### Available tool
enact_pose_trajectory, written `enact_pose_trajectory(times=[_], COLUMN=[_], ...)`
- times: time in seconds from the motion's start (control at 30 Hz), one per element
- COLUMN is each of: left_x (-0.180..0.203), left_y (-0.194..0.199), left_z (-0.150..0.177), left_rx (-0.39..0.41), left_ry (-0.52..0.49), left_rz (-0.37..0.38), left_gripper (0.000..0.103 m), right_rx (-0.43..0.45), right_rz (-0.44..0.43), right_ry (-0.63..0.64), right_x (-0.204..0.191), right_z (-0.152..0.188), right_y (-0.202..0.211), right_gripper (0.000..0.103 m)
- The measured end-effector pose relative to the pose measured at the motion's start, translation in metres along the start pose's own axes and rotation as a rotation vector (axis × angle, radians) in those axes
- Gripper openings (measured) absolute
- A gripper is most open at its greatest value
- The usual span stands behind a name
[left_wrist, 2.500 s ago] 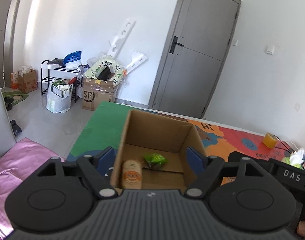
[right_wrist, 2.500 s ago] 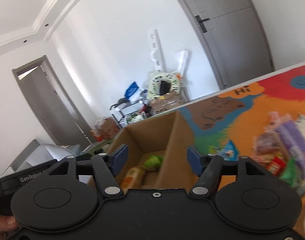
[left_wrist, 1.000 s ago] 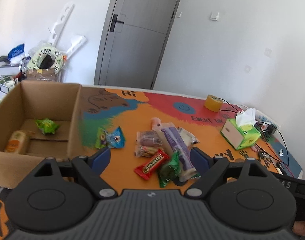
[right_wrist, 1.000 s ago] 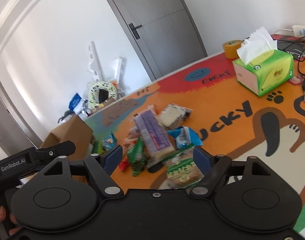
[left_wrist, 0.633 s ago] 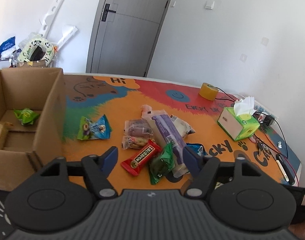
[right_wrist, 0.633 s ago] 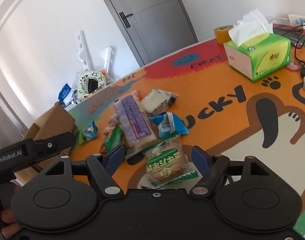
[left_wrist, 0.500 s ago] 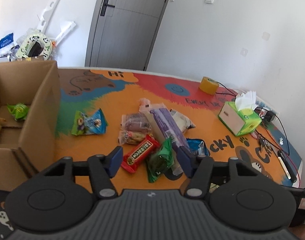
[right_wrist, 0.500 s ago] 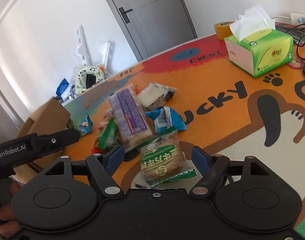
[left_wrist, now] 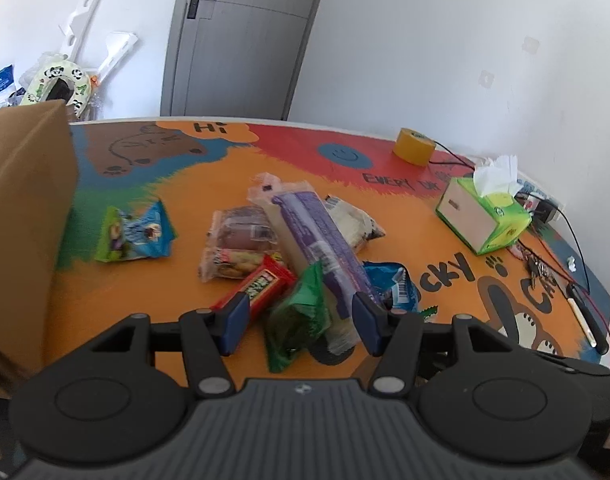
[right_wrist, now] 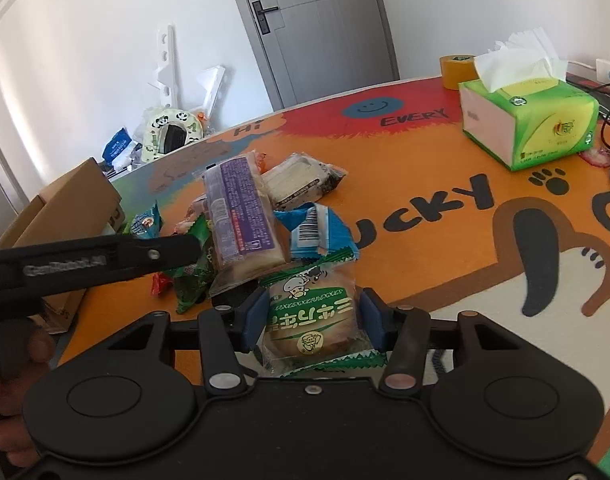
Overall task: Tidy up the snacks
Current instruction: 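Grasp green-wrapped bun pack with right gripper while left grasps green packet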
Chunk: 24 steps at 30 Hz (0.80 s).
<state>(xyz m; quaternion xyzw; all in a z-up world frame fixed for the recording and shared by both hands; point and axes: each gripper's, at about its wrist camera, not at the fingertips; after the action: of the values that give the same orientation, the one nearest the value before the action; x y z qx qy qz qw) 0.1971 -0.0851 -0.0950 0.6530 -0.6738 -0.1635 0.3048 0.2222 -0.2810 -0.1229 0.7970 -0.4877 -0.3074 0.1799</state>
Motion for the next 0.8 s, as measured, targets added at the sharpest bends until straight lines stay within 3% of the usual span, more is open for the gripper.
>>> enact_pose_trajectory(times=[0.27, 0.4, 0.53, 0.63, 0.8], left_x=[0.013, 0.013, 0.008, 0.004, -0.001], left_y=[-0.017, -0.016, -0.01, -0.004, 0.004], left_z=[0.006, 0.007, 0.005, 0.004, 0.006], left_rx=[0.001, 0.026, 0.035, 0.037, 0.042], left_ry=[-0.038, -0.039, -0.03, -0.017, -0.008], left_rz=[-0.011, -0.017, -0.015, -0.012, -0.005], left_gripper=[0.054, 0.034, 0.025, 0.023, 0.022], right_rx=[0.016, 0.019, 0.014, 0.015, 0.014], right_rz=[0.043, 0.038, 0.049, 0.066, 0.091], right_ry=[-0.054, -0.068, -0.031, -0.01, 0.002], right_x=[0.019, 0.021, 0.012, 0.007, 0.004], right_z=[-0.003, -0.003, -0.002, -0.001, -0.001], right_y=[0.008, 0.007, 0.004, 0.003, 0.004], right_gripper=[0.049, 0.051, 0.062, 0.064, 0.049])
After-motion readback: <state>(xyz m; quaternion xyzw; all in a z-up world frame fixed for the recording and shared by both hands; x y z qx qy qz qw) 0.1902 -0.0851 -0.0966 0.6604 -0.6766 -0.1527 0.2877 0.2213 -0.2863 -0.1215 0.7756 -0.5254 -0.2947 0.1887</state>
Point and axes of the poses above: each gripper's, at about its wrist camera, not at the fingertips, and y roughly against the way its jaws point, x to its right, z to its underside, and after that the axes turned 3 degrees about -z, right-handed
